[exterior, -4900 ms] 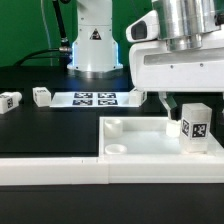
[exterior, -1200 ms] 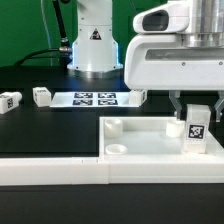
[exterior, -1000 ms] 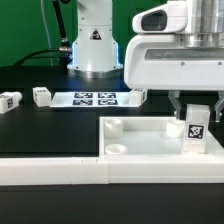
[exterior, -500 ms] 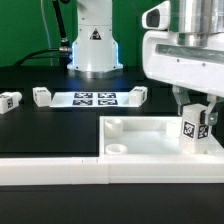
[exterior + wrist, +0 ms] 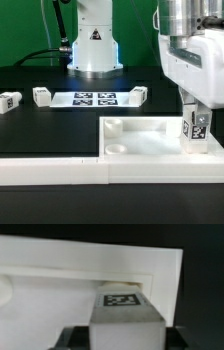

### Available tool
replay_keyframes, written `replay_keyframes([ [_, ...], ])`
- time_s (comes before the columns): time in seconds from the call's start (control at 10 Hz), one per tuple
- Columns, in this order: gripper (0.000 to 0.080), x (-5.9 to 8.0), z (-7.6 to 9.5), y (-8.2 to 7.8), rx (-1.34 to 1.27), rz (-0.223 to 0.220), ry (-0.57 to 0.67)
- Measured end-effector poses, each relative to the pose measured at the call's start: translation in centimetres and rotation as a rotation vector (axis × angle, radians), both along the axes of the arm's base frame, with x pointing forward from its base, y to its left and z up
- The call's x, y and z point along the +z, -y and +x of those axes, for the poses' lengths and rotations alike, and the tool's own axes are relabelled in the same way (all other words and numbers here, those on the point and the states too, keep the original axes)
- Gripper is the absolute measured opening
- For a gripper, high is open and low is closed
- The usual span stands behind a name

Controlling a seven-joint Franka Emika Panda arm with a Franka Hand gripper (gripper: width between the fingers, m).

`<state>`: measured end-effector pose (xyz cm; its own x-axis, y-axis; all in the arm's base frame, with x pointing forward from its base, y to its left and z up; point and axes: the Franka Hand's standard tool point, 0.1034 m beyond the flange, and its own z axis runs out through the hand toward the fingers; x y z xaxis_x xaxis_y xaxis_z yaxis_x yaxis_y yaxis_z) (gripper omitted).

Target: Assemble square table

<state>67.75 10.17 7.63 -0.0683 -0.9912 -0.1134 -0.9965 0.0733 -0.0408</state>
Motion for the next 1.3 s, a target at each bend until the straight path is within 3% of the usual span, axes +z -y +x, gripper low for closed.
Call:
replay_keyframes([
  [0.2,0.0291,0.02,0.15,0.04,-0.29,0.055,-0.015],
  [0.4,0.0291,0.07,0.26,0.09,-0.379,0.081,-0.02],
  [0.8,0.0292,0.05,0.16,0.11,-0.357,0.066,-0.019],
  [0.9,0.049,-0.03,0.13,0.1,-0.353,0.066,-0.019],
  [1.0,0.049,-0.04,0.13,0.1,-0.353,0.065,-0.019],
  [1.1,0.0602,-0.05,0.13,0.1,-0.351,0.065,-0.019],
  [1.2,0.0639,-0.01,0.13,0.05,-0.349,0.065,-0.018],
  [1.3,0.0639,0.86,0.3,-0.37,-0.332,0.07,-0.007],
])
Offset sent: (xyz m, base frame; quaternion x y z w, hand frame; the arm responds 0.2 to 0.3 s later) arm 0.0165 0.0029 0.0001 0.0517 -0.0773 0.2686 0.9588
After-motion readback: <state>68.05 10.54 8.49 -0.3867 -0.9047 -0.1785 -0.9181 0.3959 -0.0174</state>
